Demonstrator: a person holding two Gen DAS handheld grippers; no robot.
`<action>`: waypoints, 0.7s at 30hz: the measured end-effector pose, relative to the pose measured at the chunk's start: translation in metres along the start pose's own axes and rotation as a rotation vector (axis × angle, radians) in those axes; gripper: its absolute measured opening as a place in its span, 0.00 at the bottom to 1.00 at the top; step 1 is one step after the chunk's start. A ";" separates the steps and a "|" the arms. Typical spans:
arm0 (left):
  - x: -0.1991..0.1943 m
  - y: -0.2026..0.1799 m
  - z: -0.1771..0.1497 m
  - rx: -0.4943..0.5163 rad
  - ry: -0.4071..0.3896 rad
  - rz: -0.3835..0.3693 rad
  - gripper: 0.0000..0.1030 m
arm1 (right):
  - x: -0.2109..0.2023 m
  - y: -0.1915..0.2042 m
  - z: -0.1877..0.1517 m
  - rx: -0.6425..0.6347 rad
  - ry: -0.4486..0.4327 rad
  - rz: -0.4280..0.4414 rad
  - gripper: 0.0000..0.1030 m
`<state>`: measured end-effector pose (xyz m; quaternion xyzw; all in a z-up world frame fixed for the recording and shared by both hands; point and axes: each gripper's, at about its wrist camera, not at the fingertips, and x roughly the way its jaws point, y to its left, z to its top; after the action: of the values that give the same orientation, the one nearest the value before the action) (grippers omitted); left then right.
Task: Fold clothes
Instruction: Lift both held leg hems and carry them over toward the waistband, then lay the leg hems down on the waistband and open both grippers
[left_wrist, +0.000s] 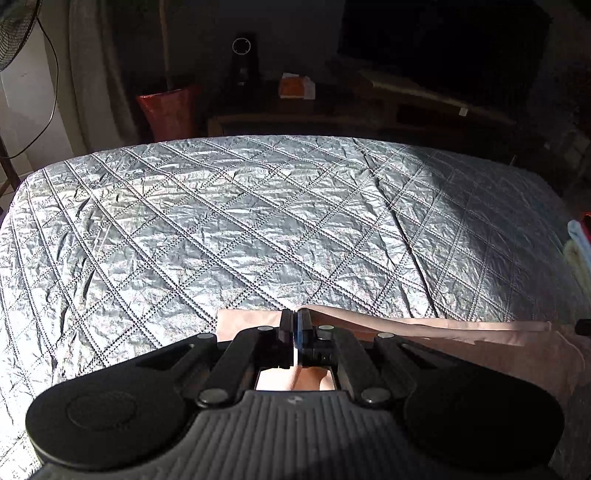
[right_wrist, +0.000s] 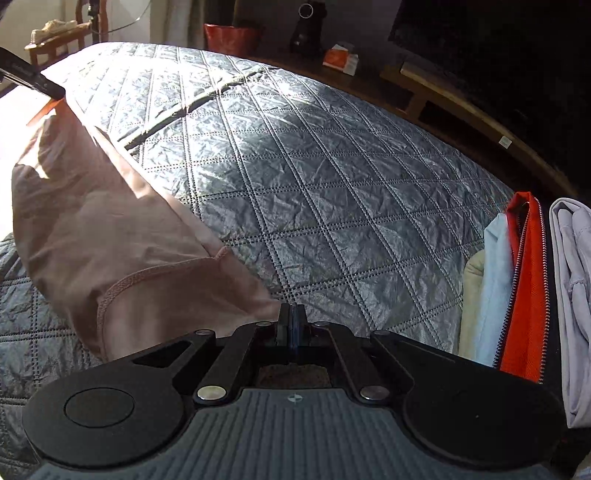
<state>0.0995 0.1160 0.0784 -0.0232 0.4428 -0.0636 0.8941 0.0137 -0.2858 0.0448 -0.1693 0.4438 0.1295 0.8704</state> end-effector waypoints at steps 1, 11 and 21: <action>0.007 0.003 -0.001 -0.034 -0.001 -0.003 0.02 | 0.000 -0.003 -0.002 0.021 -0.002 -0.019 0.00; -0.030 -0.002 0.002 -0.086 -0.058 0.100 0.16 | -0.024 -0.045 -0.054 0.678 -0.069 0.294 0.23; -0.047 -0.055 -0.037 -0.085 -0.043 -0.116 0.22 | 0.006 -0.060 -0.071 1.042 -0.022 0.486 0.47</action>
<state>0.0374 0.0685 0.0982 -0.0881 0.4236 -0.0962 0.8964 -0.0120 -0.3695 0.0116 0.3901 0.4660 0.0917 0.7888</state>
